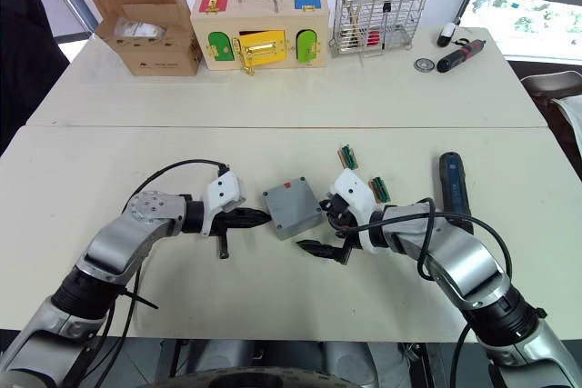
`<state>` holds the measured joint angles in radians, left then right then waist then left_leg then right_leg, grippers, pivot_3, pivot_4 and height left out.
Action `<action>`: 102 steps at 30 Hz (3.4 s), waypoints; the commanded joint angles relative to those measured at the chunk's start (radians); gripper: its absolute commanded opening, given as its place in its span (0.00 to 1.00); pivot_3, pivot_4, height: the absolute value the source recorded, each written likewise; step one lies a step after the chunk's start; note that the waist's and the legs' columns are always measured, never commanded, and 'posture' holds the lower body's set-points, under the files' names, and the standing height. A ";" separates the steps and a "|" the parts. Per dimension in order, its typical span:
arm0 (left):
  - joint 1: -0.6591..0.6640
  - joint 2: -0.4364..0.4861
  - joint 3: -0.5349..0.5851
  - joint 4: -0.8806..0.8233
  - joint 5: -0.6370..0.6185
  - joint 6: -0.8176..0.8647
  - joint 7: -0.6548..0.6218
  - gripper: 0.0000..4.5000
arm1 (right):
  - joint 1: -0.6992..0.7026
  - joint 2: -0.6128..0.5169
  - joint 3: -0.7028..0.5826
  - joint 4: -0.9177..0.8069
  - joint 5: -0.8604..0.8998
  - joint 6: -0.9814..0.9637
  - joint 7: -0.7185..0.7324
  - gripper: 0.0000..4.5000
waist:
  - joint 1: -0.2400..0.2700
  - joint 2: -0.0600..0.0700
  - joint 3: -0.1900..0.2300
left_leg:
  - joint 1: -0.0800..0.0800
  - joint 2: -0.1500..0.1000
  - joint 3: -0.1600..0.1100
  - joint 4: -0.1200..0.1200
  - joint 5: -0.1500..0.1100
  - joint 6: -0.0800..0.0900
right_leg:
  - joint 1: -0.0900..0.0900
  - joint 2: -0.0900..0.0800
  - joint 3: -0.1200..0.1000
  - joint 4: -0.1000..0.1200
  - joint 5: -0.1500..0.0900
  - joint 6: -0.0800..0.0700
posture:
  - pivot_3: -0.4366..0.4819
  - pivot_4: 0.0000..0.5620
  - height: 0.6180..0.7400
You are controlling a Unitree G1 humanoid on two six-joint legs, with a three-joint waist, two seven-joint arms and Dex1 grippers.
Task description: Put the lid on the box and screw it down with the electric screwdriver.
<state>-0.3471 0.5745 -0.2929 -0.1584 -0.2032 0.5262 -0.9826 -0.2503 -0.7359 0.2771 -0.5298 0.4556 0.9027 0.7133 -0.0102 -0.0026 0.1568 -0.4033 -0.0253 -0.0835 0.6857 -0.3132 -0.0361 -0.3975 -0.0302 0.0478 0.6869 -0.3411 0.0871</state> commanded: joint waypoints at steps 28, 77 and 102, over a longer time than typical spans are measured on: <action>-0.335 0.071 0.184 0.012 -0.216 0.138 -0.125 0.00 | -0.132 0.088 -0.473 0.186 0.103 -0.013 -0.200 1.00 | -0.006 -0.001 0.000 | 0.006 0.000 0.001 -0.002 -0.001 0.001 | 0.005 0.000 0.000 -0.001 0.000 0.000 | 0.48 0.27 1.00; -0.220 0.061 0.113 -0.168 -0.226 0.176 -0.012 0.00 | -0.106 0.334 -0.269 0.493 -0.269 -0.456 -0.261 0.01 | -0.009 0.000 0.000 | 0.002 0.000 0.004 -0.001 0.003 -0.006 | -0.001 0.001 0.003 0.003 0.000 0.000 | 0.48 0.27 1.00; -0.189 0.212 0.145 -0.173 -0.257 0.159 -0.168 0.00 | -0.063 0.219 -0.354 -0.110 0.160 0.047 -0.150 0.01 | -0.008 0.000 0.000 | 0.002 0.000 0.003 -0.002 0.000 0.000 | -0.001 0.001 0.003 0.002 0.000 0.000 | 0.48 0.27 1.00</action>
<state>-0.5350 0.7639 -0.1771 -0.2961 -0.4348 0.7045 -1.1109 -0.3160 -0.5215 -0.0852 -0.5959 0.5830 0.9396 0.5653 -0.0185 -0.0028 0.1571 -0.4013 -0.0248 -0.0809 0.6840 -0.3130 -0.0365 -0.3985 -0.0294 0.0503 0.6892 -0.3412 0.0872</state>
